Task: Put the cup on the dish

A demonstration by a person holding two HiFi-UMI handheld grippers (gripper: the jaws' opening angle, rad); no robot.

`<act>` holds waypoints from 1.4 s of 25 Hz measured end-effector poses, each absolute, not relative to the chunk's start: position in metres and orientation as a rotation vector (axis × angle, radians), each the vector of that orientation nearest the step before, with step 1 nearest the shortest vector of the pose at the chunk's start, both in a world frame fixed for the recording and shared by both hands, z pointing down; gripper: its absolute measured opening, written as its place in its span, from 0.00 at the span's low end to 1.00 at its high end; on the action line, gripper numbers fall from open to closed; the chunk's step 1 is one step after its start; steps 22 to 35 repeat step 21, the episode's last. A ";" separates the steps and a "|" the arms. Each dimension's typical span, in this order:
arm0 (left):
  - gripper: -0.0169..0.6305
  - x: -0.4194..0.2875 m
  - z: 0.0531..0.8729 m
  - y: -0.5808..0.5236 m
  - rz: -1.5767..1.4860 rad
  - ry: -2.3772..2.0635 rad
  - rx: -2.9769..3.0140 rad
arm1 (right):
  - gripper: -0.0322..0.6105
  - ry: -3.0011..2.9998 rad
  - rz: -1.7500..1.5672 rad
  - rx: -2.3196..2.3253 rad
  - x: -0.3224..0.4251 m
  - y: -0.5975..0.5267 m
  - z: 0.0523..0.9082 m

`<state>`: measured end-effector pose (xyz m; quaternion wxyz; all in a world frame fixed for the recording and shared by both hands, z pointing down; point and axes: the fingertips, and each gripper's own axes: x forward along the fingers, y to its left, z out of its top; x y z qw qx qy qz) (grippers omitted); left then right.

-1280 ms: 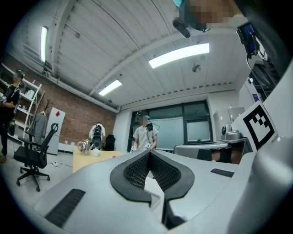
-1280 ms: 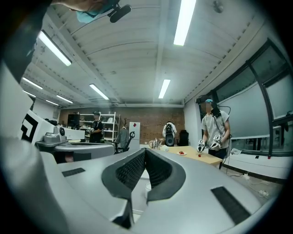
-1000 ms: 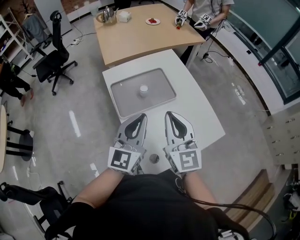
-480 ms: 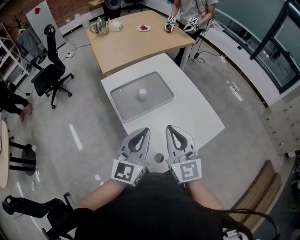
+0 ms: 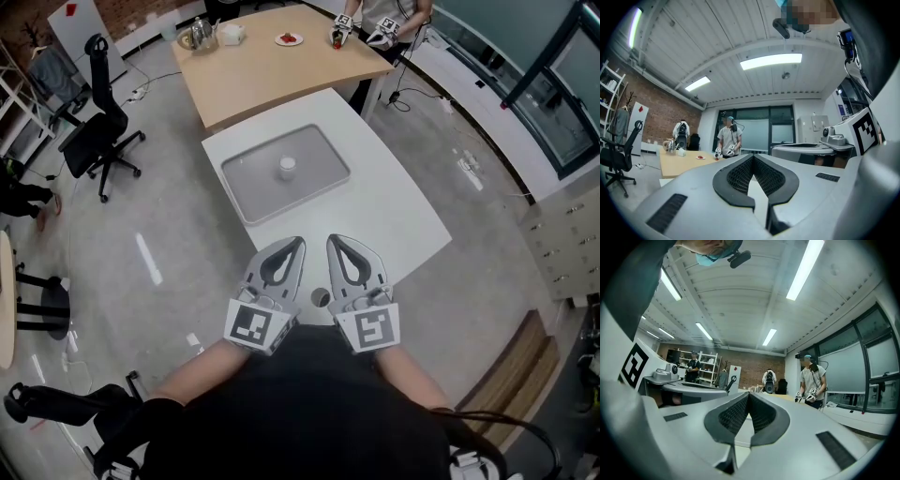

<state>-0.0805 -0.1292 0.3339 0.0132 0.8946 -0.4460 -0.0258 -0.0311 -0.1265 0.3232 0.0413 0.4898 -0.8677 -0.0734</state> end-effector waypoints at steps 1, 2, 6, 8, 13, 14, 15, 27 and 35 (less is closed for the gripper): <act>0.04 -0.081 0.334 -0.129 -0.086 -1.385 2.787 | 0.07 -2.654 -0.218 1.499 -0.032 -0.126 0.324; 0.04 -0.082 0.335 -0.129 -0.093 -1.382 2.783 | 0.07 -2.652 -0.209 1.498 -0.033 -0.126 0.325; 0.04 -0.087 0.335 -0.129 -0.088 -1.394 2.781 | 0.07 -2.654 -0.197 1.486 -0.037 -0.127 0.326; 0.04 -0.088 0.337 -0.128 -0.102 -1.382 2.781 | 0.07 -2.653 -0.192 1.487 -0.038 -0.128 0.326; 0.04 -0.092 0.339 -0.127 -0.110 -1.384 2.770 | 0.07 -2.656 -0.170 1.482 -0.042 -0.128 0.328; 0.04 -0.093 0.339 -0.127 -0.109 -1.383 2.769 | 0.07 -2.657 -0.161 1.482 -0.042 -0.128 0.329; 0.04 -0.093 0.339 -0.126 -0.109 -1.381 2.768 | 0.07 -2.656 -0.153 1.482 -0.042 -0.127 0.329; 0.04 -0.094 0.340 -0.121 -0.072 -1.394 2.741 | 0.07 -2.653 -0.158 1.486 -0.041 -0.123 0.330; 0.04 -0.094 0.340 -0.121 -0.072 -1.394 2.741 | 0.07 -2.653 -0.158 1.486 -0.041 -0.123 0.330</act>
